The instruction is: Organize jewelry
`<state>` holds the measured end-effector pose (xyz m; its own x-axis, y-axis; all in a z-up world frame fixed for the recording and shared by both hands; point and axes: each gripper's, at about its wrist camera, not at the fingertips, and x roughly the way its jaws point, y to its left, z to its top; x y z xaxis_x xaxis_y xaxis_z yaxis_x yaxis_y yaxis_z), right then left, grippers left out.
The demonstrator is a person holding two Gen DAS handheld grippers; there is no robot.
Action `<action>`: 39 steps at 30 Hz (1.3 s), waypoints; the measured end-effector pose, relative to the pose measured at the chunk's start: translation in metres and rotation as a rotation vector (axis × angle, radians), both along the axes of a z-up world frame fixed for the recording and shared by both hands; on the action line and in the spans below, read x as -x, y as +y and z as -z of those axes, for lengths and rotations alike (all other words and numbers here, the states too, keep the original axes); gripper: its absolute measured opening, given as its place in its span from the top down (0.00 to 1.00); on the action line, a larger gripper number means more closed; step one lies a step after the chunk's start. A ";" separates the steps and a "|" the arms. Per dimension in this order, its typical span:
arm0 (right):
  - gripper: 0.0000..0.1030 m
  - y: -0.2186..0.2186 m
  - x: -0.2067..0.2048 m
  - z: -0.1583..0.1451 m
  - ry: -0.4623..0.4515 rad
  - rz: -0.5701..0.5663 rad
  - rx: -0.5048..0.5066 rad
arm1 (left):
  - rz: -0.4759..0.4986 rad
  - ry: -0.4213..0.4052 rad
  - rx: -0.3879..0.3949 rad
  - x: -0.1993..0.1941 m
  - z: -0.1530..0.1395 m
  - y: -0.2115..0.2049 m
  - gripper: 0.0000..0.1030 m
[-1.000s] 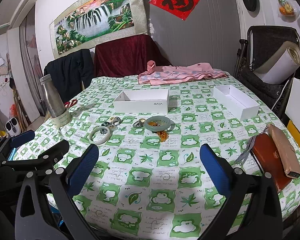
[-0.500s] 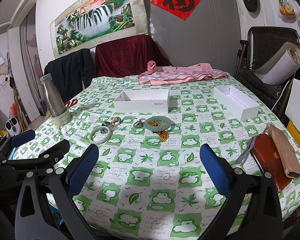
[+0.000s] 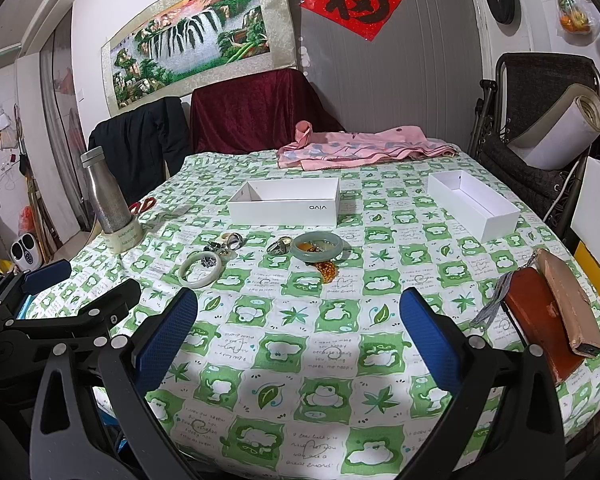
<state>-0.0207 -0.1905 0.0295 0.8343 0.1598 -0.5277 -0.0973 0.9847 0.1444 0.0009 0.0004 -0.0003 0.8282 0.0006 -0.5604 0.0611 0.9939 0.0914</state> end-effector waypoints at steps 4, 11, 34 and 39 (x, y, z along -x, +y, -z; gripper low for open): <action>0.07 0.000 0.000 0.000 0.000 0.000 0.000 | 0.000 0.001 0.000 0.000 0.000 0.000 0.05; 0.06 0.000 0.000 0.000 -0.001 0.000 0.001 | -0.001 0.001 0.000 0.000 0.000 0.000 0.05; 0.07 0.001 -0.001 0.001 0.001 0.000 0.001 | 0.000 0.007 0.004 0.001 0.012 0.007 0.05; 0.06 0.001 -0.001 0.002 0.001 0.000 0.003 | -0.009 0.005 0.011 0.001 0.021 0.010 0.05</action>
<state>-0.0194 -0.1899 0.0272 0.8338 0.1586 -0.5288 -0.0974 0.9851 0.1418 0.0000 0.0104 -0.0214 0.8252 0.0022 -0.5648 0.0525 0.9954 0.0805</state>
